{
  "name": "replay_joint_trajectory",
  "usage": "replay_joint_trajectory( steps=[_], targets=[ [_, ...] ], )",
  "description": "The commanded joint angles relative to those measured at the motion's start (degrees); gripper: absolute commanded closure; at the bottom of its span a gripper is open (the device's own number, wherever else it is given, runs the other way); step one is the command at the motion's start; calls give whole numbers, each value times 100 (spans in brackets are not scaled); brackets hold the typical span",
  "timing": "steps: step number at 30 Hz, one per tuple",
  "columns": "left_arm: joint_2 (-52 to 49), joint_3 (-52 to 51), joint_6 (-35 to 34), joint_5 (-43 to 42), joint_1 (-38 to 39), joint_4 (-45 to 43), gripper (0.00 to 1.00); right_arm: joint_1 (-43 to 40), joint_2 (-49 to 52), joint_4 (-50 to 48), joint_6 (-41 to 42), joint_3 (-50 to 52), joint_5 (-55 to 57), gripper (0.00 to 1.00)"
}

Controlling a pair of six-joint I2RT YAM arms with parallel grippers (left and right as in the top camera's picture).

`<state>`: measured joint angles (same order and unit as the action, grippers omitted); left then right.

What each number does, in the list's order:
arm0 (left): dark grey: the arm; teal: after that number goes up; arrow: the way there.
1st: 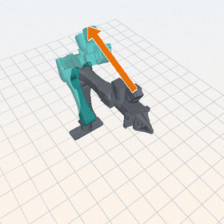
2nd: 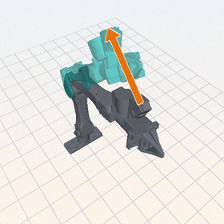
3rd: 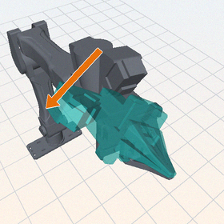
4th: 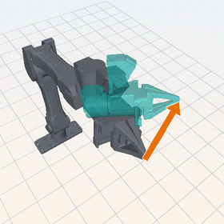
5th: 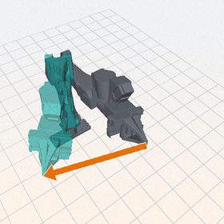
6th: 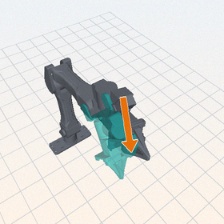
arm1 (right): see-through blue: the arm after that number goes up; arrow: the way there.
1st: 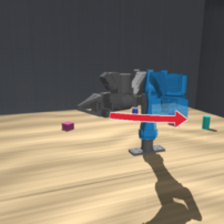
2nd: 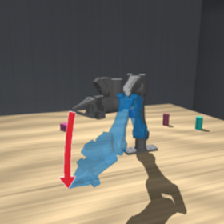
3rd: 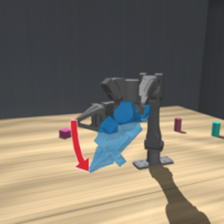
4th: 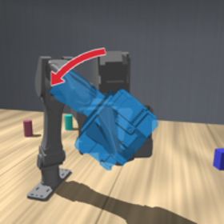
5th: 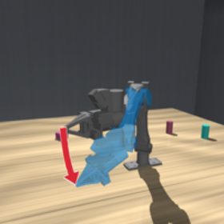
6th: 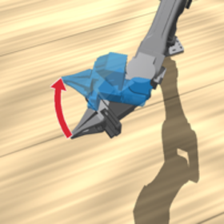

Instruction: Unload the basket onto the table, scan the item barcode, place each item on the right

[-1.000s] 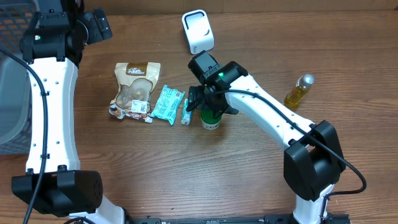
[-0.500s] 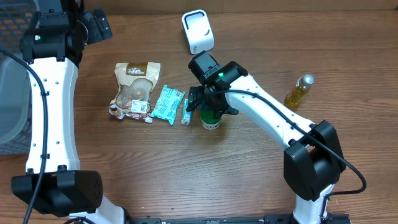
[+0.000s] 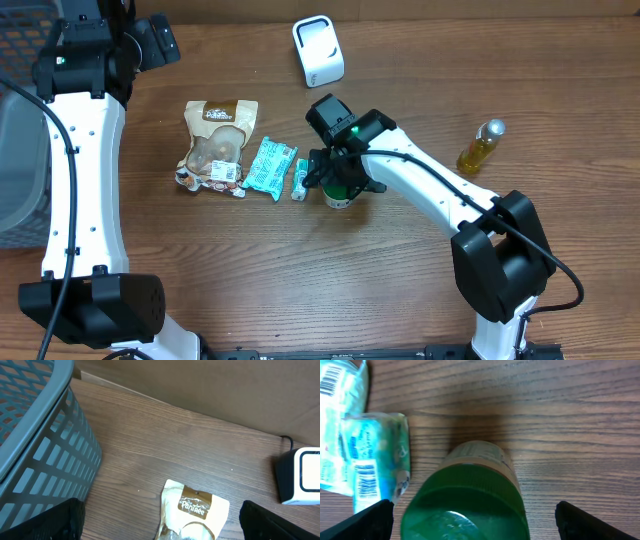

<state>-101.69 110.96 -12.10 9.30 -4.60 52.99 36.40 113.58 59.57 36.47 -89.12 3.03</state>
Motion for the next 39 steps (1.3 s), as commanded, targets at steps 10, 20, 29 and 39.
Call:
replay_joint_trajectory(
  steps=[10,20,29,39],
  targets=[
    [-20,48,-79,74,-20,-4,0,-15,-201,-162,111,142,190,11],
    [-20,48,-79,74,-22,-4,1,-15,-201,-136,278,142,260,15],
    [-20,48,-79,74,-22,-2,0,-20,-201,20,564,142,741,19],
    [-20,48,-79,74,-22,-2,1,-483,-201,162,575,142,824,19]
  ],
)
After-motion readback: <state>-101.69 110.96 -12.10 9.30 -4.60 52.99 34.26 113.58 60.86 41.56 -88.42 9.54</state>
